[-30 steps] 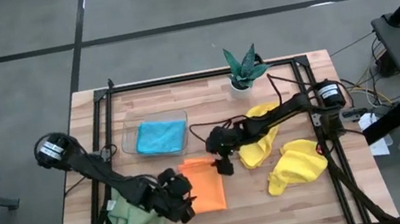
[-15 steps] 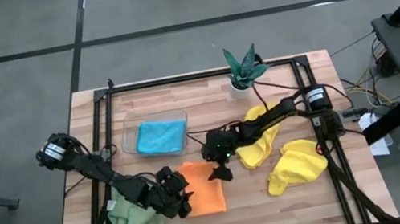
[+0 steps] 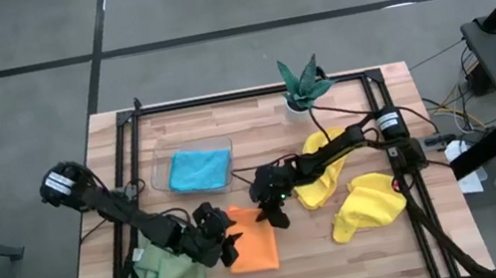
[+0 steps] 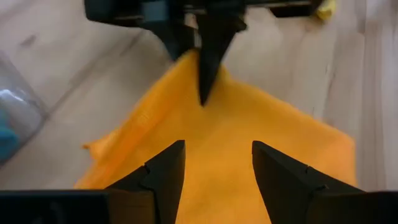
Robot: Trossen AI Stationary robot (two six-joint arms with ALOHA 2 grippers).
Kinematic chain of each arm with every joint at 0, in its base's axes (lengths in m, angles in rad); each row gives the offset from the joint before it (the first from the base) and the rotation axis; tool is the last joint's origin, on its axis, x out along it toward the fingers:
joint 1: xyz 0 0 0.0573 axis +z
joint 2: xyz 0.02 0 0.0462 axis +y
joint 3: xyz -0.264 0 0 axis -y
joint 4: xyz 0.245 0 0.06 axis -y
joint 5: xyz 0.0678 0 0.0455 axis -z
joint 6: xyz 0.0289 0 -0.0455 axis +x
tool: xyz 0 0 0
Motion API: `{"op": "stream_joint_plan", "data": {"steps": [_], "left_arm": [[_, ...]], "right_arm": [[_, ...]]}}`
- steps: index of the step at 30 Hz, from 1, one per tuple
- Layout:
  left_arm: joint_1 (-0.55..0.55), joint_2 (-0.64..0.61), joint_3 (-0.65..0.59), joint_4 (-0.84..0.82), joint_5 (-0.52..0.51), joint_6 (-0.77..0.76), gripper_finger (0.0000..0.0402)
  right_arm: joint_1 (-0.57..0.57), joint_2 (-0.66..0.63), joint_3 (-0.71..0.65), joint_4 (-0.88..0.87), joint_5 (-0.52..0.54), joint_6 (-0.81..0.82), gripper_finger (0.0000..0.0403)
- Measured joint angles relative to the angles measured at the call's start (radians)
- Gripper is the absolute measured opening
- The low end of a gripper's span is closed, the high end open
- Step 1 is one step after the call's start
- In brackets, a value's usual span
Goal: Fold microfiber towels
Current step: Put the orange microfiber cloth into the transparent bin
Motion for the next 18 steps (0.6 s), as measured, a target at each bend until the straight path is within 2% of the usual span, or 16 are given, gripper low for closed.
{"op": "stream_joint_plan", "data": {"steps": [6, 11, 15, 18], "left_arm": [[0.042, -0.052, 0.003, 0.024, 0.002, 0.136, 0.0226], [0.086, -0.053, 0.0, 0.053, 0.012, 0.305, 0.0282], [0.131, -0.026, -0.003, 0.057, 0.092, 0.376, 0.0293], [0.154, 0.0, -0.003, 0.057, 0.132, 0.396, 0.0289]], "right_arm": [[0.036, -0.034, 0.031, -0.04, 0.014, -0.067, 0.0015], [0.071, -0.049, 0.073, -0.15, 0.094, -0.143, 0.0014], [0.091, -0.05, 0.108, -0.24, 0.165, -0.196, 0.0014], [0.097, -0.05, 0.124, -0.255, 0.166, -0.211, 0.0014]]}}
